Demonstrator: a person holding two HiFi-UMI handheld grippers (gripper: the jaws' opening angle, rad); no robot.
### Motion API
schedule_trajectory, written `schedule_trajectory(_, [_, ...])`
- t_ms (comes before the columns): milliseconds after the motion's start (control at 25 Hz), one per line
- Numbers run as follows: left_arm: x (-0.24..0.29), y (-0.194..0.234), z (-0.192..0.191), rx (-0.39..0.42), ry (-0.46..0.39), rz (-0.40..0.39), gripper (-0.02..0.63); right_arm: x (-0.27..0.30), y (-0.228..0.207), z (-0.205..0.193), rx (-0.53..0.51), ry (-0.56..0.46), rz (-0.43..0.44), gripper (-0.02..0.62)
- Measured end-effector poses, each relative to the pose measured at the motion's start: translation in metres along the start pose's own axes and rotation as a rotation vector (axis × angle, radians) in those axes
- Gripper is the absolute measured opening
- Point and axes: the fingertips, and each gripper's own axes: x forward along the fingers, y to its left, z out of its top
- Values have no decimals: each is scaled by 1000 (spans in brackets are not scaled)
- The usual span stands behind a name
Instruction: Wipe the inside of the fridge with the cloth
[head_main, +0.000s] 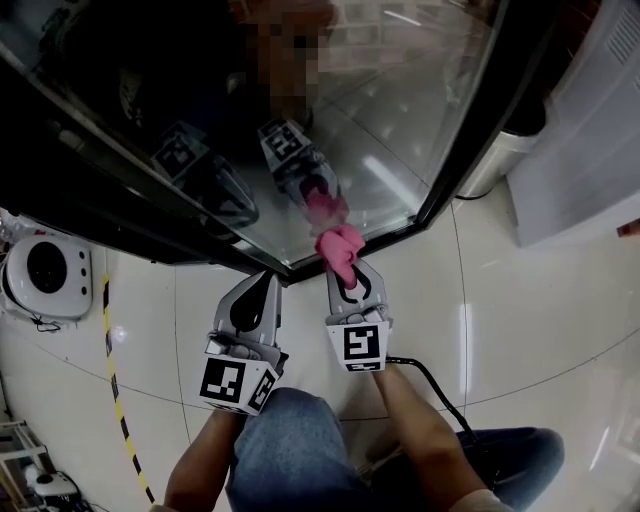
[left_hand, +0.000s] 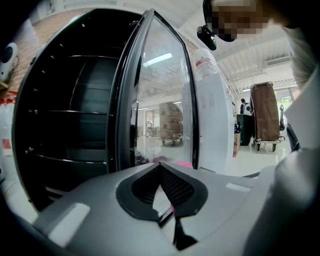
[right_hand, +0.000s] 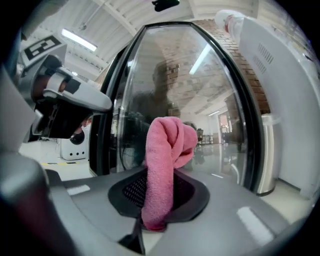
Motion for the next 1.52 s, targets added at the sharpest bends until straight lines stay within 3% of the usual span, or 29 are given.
schedule_trajectory(560, [26,-31,2,16,12,-29,14,-17,-135,-25,-4,36,-220,61])
schedule_trajectory(680, [28,-31,9,24,-3,-33,12,-18,-145,-22,-5,33,-248,61])
schedule_trajectory(840, [23,-29,18,26,-19,-30,14,-17,-130,6,-19,-15,-224,61])
schedule_trajectory(1080, [11,-30,62,24,-2,-22,12,-28,-94,89,-13,-45,-154,61])
schedule_trajectory(1240, [-12,-39,127,50,4,-39,12,-46,-55,178,-38,-68,-95,61])
schedule_trajectory(1520, [-66,-49,253,15,56,-13,12,-82,4,350,-30,-97,-12,61])
